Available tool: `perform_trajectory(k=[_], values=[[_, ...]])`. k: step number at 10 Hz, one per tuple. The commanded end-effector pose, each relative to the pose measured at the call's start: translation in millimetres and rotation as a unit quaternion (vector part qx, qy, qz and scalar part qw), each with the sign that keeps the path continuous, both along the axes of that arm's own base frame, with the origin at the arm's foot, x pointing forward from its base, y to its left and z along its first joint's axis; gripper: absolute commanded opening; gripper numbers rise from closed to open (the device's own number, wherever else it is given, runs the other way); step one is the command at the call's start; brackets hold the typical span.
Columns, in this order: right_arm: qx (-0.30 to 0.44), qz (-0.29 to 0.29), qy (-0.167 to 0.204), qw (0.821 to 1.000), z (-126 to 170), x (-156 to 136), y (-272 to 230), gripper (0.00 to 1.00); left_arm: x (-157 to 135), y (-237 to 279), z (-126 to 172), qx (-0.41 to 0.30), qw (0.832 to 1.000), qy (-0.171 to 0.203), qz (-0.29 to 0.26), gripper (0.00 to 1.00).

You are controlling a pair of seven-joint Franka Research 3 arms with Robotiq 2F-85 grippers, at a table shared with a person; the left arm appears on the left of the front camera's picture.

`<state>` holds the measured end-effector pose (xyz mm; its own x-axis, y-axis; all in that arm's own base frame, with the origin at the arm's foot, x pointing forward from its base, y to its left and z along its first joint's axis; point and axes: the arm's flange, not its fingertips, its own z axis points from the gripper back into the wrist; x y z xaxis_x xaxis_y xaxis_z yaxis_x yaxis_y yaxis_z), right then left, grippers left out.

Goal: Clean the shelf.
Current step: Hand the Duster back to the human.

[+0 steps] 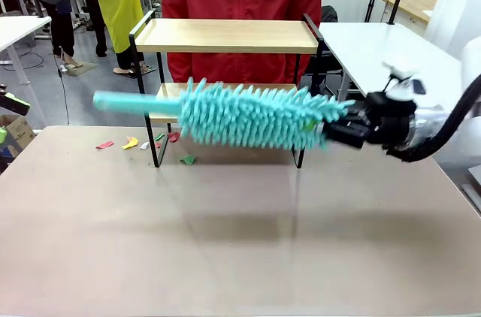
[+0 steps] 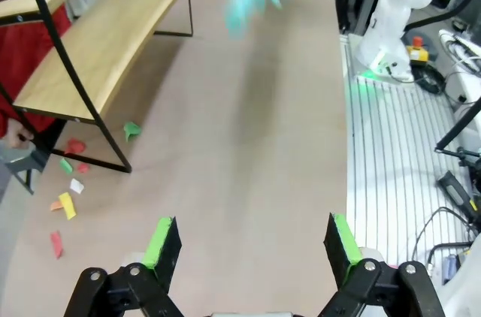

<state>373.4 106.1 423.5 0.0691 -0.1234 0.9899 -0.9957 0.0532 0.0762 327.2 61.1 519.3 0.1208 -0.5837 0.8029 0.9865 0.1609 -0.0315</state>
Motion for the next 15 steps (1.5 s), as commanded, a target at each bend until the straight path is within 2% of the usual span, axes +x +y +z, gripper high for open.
perform_trajectory(k=[1, 3, 5, 7, 9, 11, 12, 15], values=[[0.083, -0.066, -0.015, 0.994, 34, -35, -29, 0.16, -1, 0, 2, -0.012, 1.000, -0.007, -0.004, 1.00], [0.158, -0.145, -0.029, 0.976, 64, -50, -72, 0.16, -1, 0, 2, -0.012, 1.000, -0.007, -0.004, 1.00], [0.186, -0.235, -0.034, 0.953, 75, -56, -108, 0.16, -1, 0, 2, -0.012, 1.000, -0.007, -0.004, 1.00], [0.169, -0.330, -0.023, 0.928, 71, -51, -139, 0.16, -1, 0, 2, -0.012, 1.000, -0.007, -0.004, 1.00], [0.130, -0.448, 0.003, 0.884, 59, -51, -171, 0.16, -1, 0, 2, -0.012, 1.000, -0.007, -0.004, 1.00], [0.103, -0.522, 0.033, 0.846, 46, -56, -195, 0.16, -1, 0, 2, -0.012, 1.000, -0.007, -0.004, 1.00], [0.090, -0.548, 0.043, 0.831, 40, -59, -203, 0.16, -1, 0, 2, -0.012, 1.000, -0.007, -0.004, 1.00], [0.032, -0.591, 0.060, 0.804, 22, -58, -210, 0.16, -1, 0, 2, -0.012, 1.000, -0.007, -0.004, 1.00]])
